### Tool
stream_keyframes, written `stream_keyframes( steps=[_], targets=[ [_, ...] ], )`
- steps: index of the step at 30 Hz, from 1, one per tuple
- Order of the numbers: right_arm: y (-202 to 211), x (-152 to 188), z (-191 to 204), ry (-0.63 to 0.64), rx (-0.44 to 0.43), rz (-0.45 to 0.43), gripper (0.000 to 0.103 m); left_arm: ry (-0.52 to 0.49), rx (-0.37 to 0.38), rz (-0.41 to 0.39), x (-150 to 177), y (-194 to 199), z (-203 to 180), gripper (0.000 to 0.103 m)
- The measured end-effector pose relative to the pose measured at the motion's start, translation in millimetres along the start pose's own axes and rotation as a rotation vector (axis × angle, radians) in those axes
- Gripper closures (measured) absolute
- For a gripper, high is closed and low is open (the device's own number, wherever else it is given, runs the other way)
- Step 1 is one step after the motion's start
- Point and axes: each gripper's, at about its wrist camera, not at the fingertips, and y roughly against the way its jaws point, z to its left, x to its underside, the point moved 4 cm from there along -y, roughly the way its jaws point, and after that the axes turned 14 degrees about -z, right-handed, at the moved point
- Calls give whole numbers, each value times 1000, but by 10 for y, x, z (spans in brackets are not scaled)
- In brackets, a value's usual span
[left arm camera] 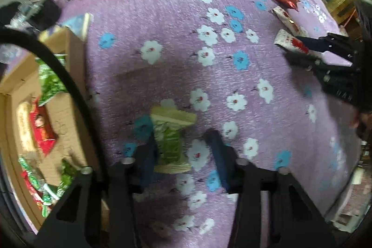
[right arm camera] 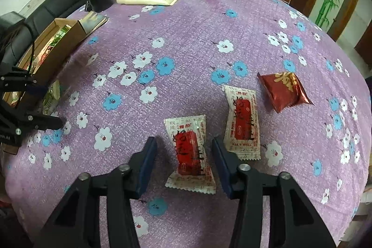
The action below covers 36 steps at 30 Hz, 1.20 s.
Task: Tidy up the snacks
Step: 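Lift pale green packet with left tool while right tool reopens over white packets, then grasp white red-print packet with the right tool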
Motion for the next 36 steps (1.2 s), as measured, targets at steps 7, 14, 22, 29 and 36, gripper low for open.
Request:
stream_keyframes(
  steps=[7,14,22,29,36],
  targets=[
    [45,36,7,-66,25,-32,76,88,-29,-89,145,118,43,84],
    [146,160,93,-85,21,-33,76,182,18,-146,339,247,15,85],
    [393,441,149,-161,12,-36,76,239,71,-185,605,490,42,86],
    [602,679,268,-226,-6,-39,76,185,86,-207,679,569,-312,86],
    [840,964,405,-281,-4,-38,76,149,73,-237,819,608,-601,86]
  ],
)
